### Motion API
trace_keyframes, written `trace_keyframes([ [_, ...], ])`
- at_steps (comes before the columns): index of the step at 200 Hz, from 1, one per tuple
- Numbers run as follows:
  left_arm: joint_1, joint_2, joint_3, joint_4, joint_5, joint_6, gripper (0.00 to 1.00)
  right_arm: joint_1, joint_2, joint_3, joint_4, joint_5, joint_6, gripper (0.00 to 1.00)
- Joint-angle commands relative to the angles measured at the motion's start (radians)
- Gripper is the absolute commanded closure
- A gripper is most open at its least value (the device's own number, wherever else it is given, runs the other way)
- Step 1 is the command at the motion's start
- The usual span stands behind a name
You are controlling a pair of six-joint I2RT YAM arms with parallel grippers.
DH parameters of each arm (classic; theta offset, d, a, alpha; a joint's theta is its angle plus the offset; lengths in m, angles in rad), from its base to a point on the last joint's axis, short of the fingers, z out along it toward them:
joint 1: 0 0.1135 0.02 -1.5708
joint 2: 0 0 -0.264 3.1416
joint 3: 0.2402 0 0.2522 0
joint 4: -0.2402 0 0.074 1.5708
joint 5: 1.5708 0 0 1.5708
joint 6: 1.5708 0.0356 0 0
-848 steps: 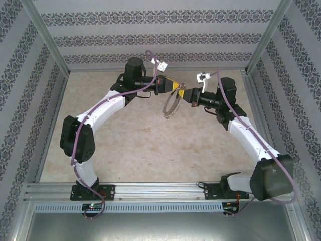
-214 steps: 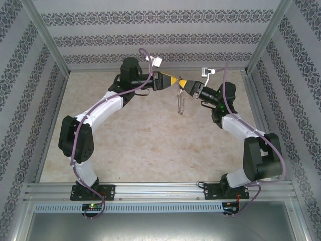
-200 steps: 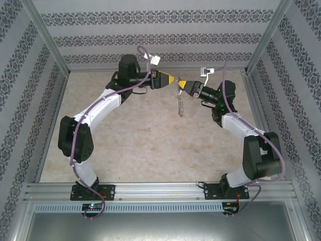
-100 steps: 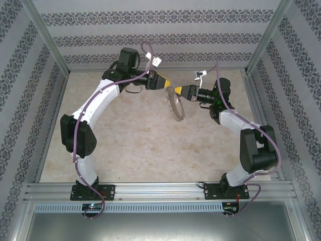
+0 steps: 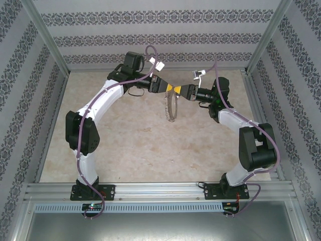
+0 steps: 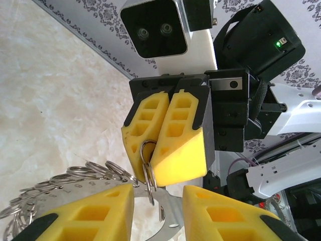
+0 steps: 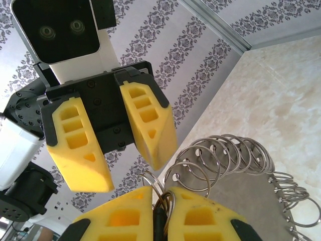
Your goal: Put the keys on the keyring
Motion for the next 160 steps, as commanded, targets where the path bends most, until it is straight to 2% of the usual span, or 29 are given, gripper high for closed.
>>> trace_keyframes([
  [1,-0.015,0.026,0.016,0.024,0.028,-0.017,0.69,0.011,0.010,0.036,0.047,-0.008,-0.017,1.00],
  [31,-0.018,0.035,0.019,0.040,0.025,-0.029,0.69,0.013,0.009,0.033,0.049,-0.007,-0.017,1.00],
  [68,-0.024,0.041,0.014,0.101,0.019,-0.074,0.76,0.014,0.005,0.030,0.051,-0.016,-0.020,1.00],
  [89,-0.024,0.040,0.005,0.142,0.011,-0.104,0.83,0.015,0.002,0.024,0.050,-0.018,-0.021,1.00],
  [118,-0.027,0.042,-0.004,0.196,0.009,-0.144,1.00,0.014,-0.004,0.013,0.051,-0.019,-0.025,1.00],
  [160,-0.036,0.041,-0.012,0.204,0.048,-0.134,1.00,0.011,-0.010,0.011,0.050,-0.016,-0.026,1.00],
])
